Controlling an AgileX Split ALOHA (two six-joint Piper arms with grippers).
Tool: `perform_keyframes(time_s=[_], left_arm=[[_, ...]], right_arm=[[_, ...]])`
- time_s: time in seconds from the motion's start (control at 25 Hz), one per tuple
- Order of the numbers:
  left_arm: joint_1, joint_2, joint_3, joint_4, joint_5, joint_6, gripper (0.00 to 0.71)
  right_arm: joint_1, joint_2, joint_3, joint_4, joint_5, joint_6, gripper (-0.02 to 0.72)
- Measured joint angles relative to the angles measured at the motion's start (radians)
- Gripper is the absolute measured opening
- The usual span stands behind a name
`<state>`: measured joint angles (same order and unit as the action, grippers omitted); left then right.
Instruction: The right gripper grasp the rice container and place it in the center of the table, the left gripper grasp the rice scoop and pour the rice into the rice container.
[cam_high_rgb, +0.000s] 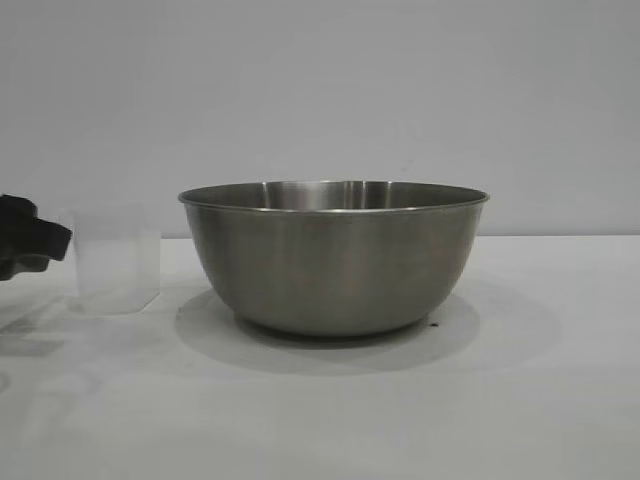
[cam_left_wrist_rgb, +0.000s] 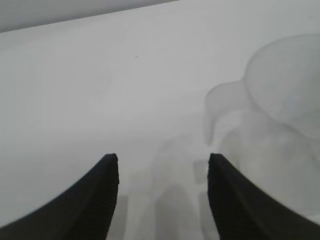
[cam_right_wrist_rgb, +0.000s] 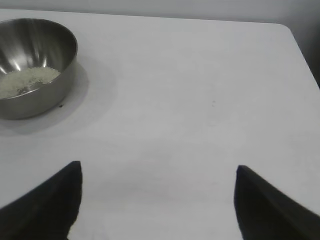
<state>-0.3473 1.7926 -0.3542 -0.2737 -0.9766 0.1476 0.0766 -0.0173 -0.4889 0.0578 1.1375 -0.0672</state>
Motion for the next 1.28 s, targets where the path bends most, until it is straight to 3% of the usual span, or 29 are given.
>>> perform_keyframes(time_s=[0.16,0.44,0.8,0.84,0.96,1.28], left_arm=[[0.000,-0.183,-0.006,0.002,0.206,0.040,0.350],[0.000,-0.457,-0.085,0.004,0.678,0.071,0.350],[0.000,-0.697,-0.225,0.004,1.256,0.072,0.350],[0.000,-0.721,-0.238,0.004,1.317,0.072,0.404],[0.000,-0.789,-0.273,0.007,1.467,0.072,0.465],[0.000,-0.998,-0.306,0.051,1.862,0.072,0.461]], right_arm=[[0.000,0.000,0.000,0.000,0.000,0.000,0.589],[0.000,0.000,0.000,0.000,0.000,0.000,0.589],[0.000,0.000,0.000,0.000,0.000,0.000,0.589],[0.000,0.000,0.000,0.000,0.000,0.000,0.589],[0.000,0.000,0.000,0.000,0.000,0.000,0.589],[0.000,0.000,0.000,0.000,0.000,0.000,0.589]])
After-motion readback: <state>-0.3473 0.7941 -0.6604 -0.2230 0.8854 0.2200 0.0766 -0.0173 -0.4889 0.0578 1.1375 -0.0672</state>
